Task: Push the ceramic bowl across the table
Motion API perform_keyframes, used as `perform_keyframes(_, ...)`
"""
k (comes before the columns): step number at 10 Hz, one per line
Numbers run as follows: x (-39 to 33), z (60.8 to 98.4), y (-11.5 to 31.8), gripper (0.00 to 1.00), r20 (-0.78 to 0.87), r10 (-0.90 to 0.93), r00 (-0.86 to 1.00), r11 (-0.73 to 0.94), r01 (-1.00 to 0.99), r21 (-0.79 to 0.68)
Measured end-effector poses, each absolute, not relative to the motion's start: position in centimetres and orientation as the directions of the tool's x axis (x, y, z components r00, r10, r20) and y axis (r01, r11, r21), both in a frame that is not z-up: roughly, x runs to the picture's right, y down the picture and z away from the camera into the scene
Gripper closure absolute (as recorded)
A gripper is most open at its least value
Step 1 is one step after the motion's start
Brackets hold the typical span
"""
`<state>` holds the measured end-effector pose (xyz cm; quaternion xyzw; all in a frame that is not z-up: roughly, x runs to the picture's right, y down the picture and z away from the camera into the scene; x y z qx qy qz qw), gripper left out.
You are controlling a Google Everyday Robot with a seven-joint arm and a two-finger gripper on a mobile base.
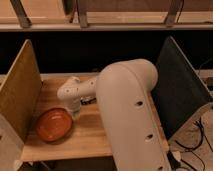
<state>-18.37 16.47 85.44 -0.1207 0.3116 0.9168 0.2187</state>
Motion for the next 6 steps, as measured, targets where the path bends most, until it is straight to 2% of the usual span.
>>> perform_keyframes(3,-13.2,86.1,12.1,1.00,-0.184,0.344,-0.921,-0.789,-0.390,0.474)
perform_keyframes(4,-8.4,85.9,9.8,1.00,-0.056,0.295,-0.954,-0.844,-0.287,0.453)
perform_keyframes(6,-2.5,85.0,8.4,1.00,0.077,0.167,-0.983,-0.895,-0.118,0.429)
